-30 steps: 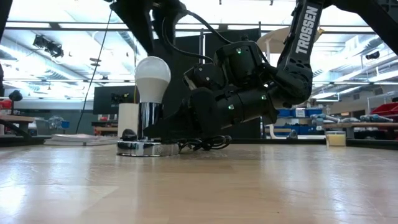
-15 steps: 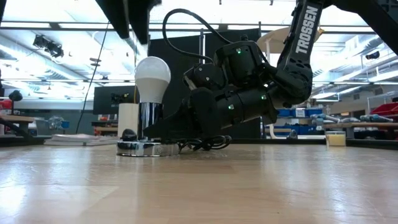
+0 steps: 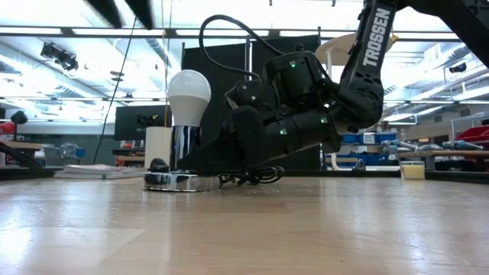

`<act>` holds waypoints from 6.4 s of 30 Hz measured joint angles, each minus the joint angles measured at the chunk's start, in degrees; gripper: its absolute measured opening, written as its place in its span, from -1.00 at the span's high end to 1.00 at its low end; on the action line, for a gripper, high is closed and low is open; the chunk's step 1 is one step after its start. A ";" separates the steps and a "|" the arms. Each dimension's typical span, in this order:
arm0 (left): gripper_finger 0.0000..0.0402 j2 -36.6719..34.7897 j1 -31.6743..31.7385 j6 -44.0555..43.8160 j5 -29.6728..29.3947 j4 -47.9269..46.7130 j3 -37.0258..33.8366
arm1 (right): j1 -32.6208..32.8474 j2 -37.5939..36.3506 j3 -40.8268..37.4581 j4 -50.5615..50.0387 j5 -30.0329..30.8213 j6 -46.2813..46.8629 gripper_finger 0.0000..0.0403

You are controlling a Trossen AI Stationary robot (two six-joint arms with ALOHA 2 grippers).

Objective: Screw lightbulb
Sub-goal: Remove the lightbulb from the silver lamp

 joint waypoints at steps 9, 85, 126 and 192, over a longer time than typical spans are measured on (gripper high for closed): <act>-0.69 -3.37 -5.27 -5.57 -5.07 7.27 -10.59 | -0.02 -4.87 -0.07 -10.74 2.35 -1.51 -0.36; -0.55 -3.22 4.75 -11.07 -11.68 69.33 -48.78 | -2.36 -31.67 1.45 -59.93 7.82 -5.13 -0.72; -0.40 -11.04 15.51 10.67 -2.75 130.73 -76.13 | -4.04 -31.17 32.50 -90.07 8.82 -4.85 -0.72; 0.08 22.44 17.41 17.23 -7.85 146.55 -53.64 | -0.72 -19.65 48.89 -111.37 6.05 -3.02 -0.72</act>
